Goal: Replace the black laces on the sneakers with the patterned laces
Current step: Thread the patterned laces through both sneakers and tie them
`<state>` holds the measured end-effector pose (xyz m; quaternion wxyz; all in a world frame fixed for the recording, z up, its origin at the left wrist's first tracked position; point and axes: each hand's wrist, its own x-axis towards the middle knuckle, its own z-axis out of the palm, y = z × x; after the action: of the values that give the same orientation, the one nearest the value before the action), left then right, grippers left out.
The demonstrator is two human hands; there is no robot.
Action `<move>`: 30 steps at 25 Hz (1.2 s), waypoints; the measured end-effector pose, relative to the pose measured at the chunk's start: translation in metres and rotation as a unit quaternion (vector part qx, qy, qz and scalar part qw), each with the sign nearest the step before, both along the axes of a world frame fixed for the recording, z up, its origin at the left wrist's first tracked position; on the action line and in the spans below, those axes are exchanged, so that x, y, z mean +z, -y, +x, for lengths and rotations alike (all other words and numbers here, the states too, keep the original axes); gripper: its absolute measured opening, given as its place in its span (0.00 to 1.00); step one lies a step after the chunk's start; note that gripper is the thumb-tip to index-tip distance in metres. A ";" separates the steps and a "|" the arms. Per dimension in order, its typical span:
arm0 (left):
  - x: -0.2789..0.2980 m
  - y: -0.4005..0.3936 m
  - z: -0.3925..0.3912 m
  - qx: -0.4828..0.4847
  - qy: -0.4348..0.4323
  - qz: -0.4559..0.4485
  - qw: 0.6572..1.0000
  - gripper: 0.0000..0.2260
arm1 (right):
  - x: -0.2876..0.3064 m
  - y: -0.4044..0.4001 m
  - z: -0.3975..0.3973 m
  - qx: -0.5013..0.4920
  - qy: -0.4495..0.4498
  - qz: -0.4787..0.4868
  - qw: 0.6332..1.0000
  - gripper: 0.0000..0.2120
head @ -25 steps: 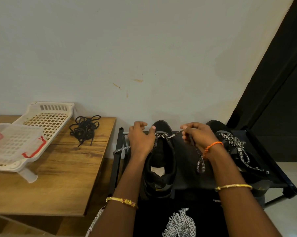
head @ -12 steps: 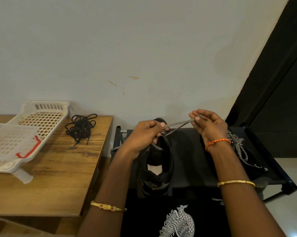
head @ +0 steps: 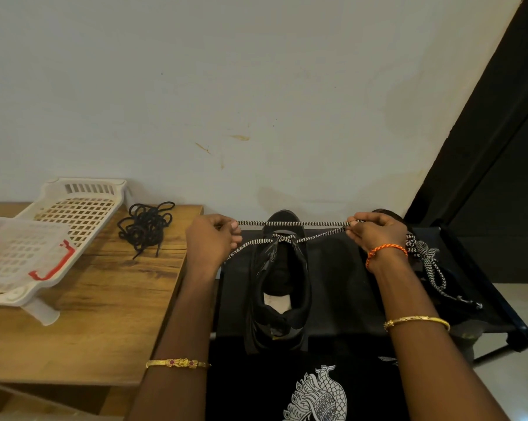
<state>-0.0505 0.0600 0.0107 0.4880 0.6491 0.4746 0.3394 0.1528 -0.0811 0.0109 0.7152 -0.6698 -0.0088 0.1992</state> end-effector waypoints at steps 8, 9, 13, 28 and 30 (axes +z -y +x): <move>0.008 0.014 0.009 -0.062 0.020 0.027 0.997 0.03 | 0.003 -0.002 -0.015 0.037 0.319 -0.200 0.926 0.10; 0.009 0.019 0.014 -0.107 0.009 0.021 0.994 0.02 | 0.004 -0.006 -0.025 0.110 0.367 -0.181 0.906 0.10; 0.011 0.031 0.029 -0.180 0.005 -0.008 0.984 0.04 | 0.004 -0.022 -0.059 0.362 0.407 -0.115 0.830 0.13; 0.002 0.037 0.035 -0.146 -0.267 0.125 0.944 0.09 | -0.002 -0.028 -0.048 0.207 0.292 -0.158 0.920 0.01; 0.003 0.034 0.034 -0.147 -0.258 0.114 0.948 0.08 | -0.003 -0.029 -0.051 0.219 0.305 -0.197 0.906 0.03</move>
<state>-0.0162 0.0263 0.0133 0.3159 0.8285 0.4416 0.1371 0.1020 -0.0521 0.0076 0.4692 -0.8064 -0.3337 0.1346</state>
